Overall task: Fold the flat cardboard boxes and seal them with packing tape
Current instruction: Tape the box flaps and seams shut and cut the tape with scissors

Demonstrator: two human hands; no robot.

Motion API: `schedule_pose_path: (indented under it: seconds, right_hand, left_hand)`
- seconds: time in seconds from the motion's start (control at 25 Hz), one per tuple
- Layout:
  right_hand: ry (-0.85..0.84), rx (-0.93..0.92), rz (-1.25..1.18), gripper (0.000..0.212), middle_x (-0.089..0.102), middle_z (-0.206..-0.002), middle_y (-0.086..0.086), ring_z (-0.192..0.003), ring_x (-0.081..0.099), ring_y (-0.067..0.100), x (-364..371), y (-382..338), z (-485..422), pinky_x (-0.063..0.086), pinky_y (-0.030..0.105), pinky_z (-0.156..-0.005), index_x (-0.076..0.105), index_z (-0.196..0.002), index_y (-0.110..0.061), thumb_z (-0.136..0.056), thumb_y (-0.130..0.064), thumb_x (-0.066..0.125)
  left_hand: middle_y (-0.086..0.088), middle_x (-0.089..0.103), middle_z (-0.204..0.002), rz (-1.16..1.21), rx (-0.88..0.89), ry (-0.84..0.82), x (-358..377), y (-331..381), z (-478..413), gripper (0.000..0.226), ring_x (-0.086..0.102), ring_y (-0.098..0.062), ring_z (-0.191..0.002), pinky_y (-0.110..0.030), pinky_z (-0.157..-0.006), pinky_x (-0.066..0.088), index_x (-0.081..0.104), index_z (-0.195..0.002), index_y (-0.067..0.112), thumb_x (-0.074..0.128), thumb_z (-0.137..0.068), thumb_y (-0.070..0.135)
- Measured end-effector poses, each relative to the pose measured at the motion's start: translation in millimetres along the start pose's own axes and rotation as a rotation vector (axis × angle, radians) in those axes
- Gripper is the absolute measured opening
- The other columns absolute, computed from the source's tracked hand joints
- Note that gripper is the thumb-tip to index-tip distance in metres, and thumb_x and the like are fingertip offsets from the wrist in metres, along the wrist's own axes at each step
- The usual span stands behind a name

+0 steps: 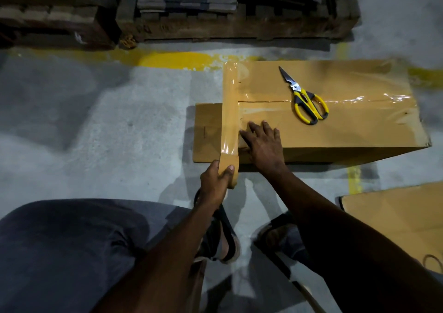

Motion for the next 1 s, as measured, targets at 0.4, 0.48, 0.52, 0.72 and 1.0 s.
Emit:
schedule_pose_path:
  seconds: [0.4, 0.48, 0.52, 0.72, 1.0]
  right_hand:
    - [-0.022, -0.03, 0.055, 0.088, 0.01, -0.162, 0.011, -0.147, 0.009, 0.044, 6, -1, 0, 0.015, 0.066, -0.113, 0.007, -0.154, -0.032, -0.088, -0.04, 0.065]
    - [-0.073, -0.078, 0.119, 0.09, -0.002, -0.164, 0.01, -0.147, 0.002, 0.046, 8, -1, 2, 0.009, 0.067, -0.113, -0.003, -0.155, -0.038, -0.089, -0.052, 0.057]
    - [-0.086, -0.091, 0.124, 0.09, -0.002, -0.164, 0.009, -0.147, 0.002, 0.045, 6, 1, 2, 0.008, 0.067, -0.113, -0.001, -0.155, -0.039, -0.088, -0.058, 0.055]
    - [0.132, 0.146, 0.016, 0.067, 0.017, -0.16, 0.019, -0.147, 0.012, 0.042, -28, 49, -14, 0.01, 0.061, -0.116, 0.028, -0.151, -0.021, -0.092, -0.04, 0.053]
    - [0.01, 0.381, -0.05, 0.056, 0.024, -0.152, 0.021, -0.134, 0.03, 0.046, -38, 126, -10, 0.04, 0.062, -0.098, 0.037, -0.142, -0.021, -0.092, -0.019, 0.06]
  left_hand:
    - [-0.01, 0.065, -0.095, 0.166, -0.127, -0.043, 10, -8, -8, 0.017, 0.061, -0.026, -0.089, -0.032, -0.075, 0.045, 0.059, -0.096, 0.012, 0.057, -0.095, 0.029]
    - [-0.006, 0.066, -0.094, 0.179, -0.134, -0.046, 11, -8, -8, 0.013, 0.061, -0.024, -0.089, -0.031, -0.075, 0.046, 0.06, -0.094, 0.016, 0.058, -0.095, 0.029]
    - [-0.004, 0.065, -0.092, 0.183, -0.134, -0.043, 11, -8, -9, 0.012, 0.06, -0.022, -0.087, -0.031, -0.074, 0.045, 0.059, -0.092, 0.017, 0.058, -0.095, 0.029]
    - [-0.003, 0.067, -0.088, 0.246, -0.155, -0.042, 13, -15, -9, 0.012, 0.064, -0.026, -0.087, -0.038, -0.077, 0.052, 0.059, -0.083, 0.021, 0.061, -0.093, 0.028]
    - [-0.008, 0.069, -0.098, 0.31, -0.218, -0.017, 19, -17, -13, 0.013, 0.066, -0.03, -0.095, -0.047, -0.084, 0.055, 0.063, -0.094, 0.017, 0.068, -0.088, 0.027]
Point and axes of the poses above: each hand's wrist, its own z-axis away from the middle knuckle, its own x-axis out of the palm, y = z × x, the point moved 5 cm from there along -z, towards the middle knuckle
